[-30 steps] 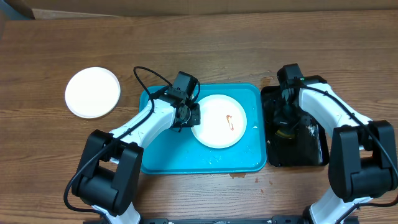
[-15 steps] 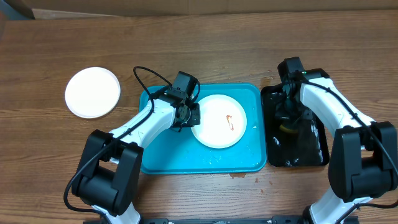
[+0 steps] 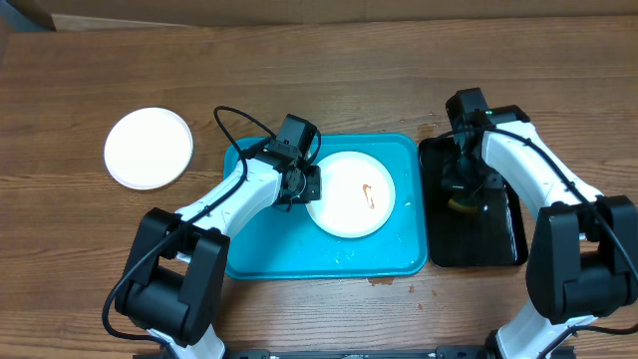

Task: Clean dirty plates on tray and stack at the side
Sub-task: 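Rub the sponge around inside the black tray with right gripper, then carry the sponge left onto the held white plate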

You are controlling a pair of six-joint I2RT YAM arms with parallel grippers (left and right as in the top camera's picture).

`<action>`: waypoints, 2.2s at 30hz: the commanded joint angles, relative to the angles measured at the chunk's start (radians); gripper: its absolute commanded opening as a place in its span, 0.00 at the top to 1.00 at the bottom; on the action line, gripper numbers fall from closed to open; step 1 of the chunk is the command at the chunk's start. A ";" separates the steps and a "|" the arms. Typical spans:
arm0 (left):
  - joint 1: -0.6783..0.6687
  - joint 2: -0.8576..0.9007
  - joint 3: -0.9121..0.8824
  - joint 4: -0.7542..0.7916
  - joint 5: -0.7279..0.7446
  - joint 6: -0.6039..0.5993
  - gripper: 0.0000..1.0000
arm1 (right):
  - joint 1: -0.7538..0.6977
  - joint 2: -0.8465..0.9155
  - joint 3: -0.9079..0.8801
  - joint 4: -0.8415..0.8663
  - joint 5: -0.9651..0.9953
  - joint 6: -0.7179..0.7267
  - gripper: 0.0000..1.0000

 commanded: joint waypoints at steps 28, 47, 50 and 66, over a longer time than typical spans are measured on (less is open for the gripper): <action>0.000 -0.017 0.016 0.014 -0.006 -0.008 0.85 | 0.010 -0.021 0.140 -0.056 -0.017 0.061 0.96; 0.000 -0.016 0.013 0.015 -0.006 -0.011 0.76 | 0.029 -0.020 0.211 -0.156 -0.016 0.008 0.96; 0.000 -0.016 0.013 0.015 -0.006 -0.011 0.78 | 0.029 -0.020 0.211 -0.156 -0.016 0.012 0.96; 0.000 -0.016 0.000 0.038 -0.006 -0.019 0.82 | 0.051 -0.019 0.219 -0.110 -0.017 0.000 0.96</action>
